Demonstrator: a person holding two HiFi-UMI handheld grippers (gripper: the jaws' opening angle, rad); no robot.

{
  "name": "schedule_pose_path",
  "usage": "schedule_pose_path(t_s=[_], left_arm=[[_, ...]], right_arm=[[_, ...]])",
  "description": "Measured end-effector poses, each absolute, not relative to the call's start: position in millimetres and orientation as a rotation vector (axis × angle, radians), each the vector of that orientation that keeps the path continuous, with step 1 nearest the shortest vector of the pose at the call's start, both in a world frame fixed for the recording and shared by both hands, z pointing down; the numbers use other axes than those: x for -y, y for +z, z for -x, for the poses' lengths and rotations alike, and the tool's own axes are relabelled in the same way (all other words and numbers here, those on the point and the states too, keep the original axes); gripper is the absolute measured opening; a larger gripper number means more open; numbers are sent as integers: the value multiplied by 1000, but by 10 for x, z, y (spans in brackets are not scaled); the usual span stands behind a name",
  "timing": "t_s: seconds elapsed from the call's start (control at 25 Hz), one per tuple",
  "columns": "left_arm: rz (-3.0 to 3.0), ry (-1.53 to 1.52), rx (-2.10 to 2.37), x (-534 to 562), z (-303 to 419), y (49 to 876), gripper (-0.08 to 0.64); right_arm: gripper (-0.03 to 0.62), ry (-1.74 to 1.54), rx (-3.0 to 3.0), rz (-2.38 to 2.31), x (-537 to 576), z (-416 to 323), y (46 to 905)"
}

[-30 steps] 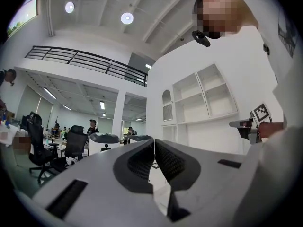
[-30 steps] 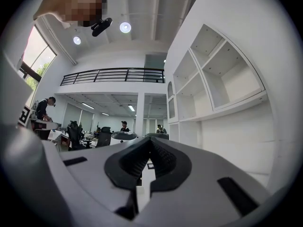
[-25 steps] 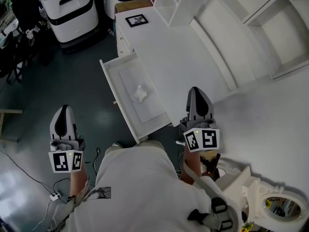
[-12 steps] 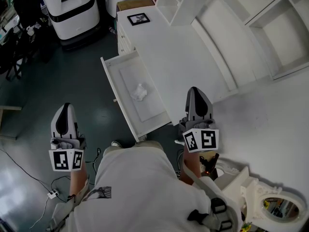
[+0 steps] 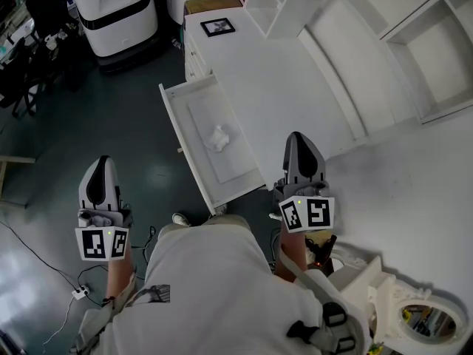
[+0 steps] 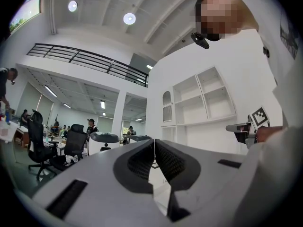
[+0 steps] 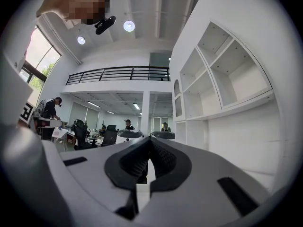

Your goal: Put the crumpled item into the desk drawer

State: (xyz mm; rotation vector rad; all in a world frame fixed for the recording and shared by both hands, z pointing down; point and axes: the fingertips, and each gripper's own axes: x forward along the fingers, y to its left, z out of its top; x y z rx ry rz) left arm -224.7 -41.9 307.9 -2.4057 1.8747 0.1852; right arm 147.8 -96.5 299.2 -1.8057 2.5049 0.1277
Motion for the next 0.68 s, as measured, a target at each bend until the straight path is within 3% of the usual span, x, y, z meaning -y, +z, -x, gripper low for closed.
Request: schedule_pose_path(t_s=[0.68], left_arm=[[2416, 197, -1870, 363, 2231, 3079, 18]], right_arm=[[11, 148, -2517, 1806, 889, -1441, 2945]])
